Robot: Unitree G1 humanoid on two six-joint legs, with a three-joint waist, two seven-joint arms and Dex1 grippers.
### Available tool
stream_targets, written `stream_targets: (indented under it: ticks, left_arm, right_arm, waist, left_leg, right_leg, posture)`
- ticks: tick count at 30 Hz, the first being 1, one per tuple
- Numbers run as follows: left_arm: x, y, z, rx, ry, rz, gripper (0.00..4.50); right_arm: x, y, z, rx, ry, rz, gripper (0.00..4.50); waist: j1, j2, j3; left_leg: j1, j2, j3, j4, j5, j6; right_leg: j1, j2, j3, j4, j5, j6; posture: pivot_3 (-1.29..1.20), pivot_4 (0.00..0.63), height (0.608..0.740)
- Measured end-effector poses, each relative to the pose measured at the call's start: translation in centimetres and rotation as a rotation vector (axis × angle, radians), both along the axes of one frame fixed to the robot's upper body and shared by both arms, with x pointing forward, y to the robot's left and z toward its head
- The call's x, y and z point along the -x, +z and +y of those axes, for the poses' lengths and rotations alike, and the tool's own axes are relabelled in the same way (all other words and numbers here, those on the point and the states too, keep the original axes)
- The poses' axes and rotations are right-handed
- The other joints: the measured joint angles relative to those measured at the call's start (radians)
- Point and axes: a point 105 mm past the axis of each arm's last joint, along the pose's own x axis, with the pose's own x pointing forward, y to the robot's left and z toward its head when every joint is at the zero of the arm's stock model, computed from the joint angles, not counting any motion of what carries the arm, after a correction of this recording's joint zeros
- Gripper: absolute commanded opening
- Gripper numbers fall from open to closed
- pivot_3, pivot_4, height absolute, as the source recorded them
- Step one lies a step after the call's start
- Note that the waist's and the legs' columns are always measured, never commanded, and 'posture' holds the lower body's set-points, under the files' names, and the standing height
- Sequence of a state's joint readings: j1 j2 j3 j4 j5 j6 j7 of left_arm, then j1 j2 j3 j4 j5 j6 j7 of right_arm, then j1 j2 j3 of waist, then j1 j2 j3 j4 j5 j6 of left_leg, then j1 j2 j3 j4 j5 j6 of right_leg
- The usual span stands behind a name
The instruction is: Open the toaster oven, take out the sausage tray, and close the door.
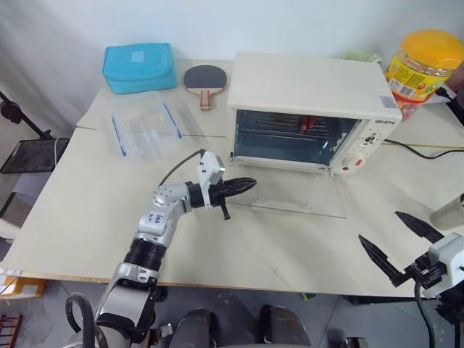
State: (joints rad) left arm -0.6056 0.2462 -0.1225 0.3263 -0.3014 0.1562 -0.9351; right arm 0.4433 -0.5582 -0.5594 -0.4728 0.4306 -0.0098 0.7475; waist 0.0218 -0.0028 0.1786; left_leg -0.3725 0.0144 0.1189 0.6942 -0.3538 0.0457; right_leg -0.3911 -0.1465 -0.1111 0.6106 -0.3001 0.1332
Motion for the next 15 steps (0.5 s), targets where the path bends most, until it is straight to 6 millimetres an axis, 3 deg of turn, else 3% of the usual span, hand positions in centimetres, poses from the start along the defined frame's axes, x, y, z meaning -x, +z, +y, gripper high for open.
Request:
stream_targets:
  ticks: [5, 9, 12, 15]
  left_arm:
    - [1.0, -1.7, 0.2, -0.016, 0.011, 0.028, 0.05]
    - [1.6, -1.6, 1.7, -0.021, 0.070, 0.007, 0.05]
    - [2.1, -1.0, 2.9, 0.007, 0.118, 0.004, 0.59]
    - [2.6, 0.3, 4.4, 0.068, 0.176, -0.009, 1.41]
  right_arm:
    - [-3.0, 3.2, 1.4, 0.046, 0.048, -0.070, 4.50]
    - [-6.5, 3.9, 6.3, 0.094, 0.170, -0.102, 4.50]
    - [-8.8, 4.2, 9.2, 0.137, 0.201, -0.142, 4.50]
    - [-10.4, 4.4, 12.0, 0.101, 0.247, -0.157, 4.50]
  waist:
    - [-0.001, 0.000, 0.000]
    - [-0.003, 0.000, 0.000]
    - [-0.002, 0.000, 0.000]
    - [-0.004, 0.000, 0.000]
  left_leg:
    - [0.000, 0.001, 0.000, 0.000, 0.000, 0.000]
    - [0.000, 0.001, 0.000, 0.001, 0.000, 0.000]
    - [-0.001, 0.001, -0.001, 0.001, 0.000, 0.000]
    - [-0.002, 0.001, -0.002, 0.002, 0.000, 0.000]
  right_leg:
    - [0.000, -0.001, 0.000, 0.001, 0.000, -0.001]
    - [-0.001, -0.001, 0.000, 0.002, 0.000, -0.001]
    - [-0.001, -0.001, -0.001, 0.002, 0.000, -0.001]
    - [-0.001, -0.002, -0.002, 0.001, 0.000, -0.001]
  posture:
    - [0.00, 0.150, 0.740]
    - [0.00, 0.150, 0.740]
    - [0.00, 0.150, 0.740]
    - [0.00, 0.150, 0.740]
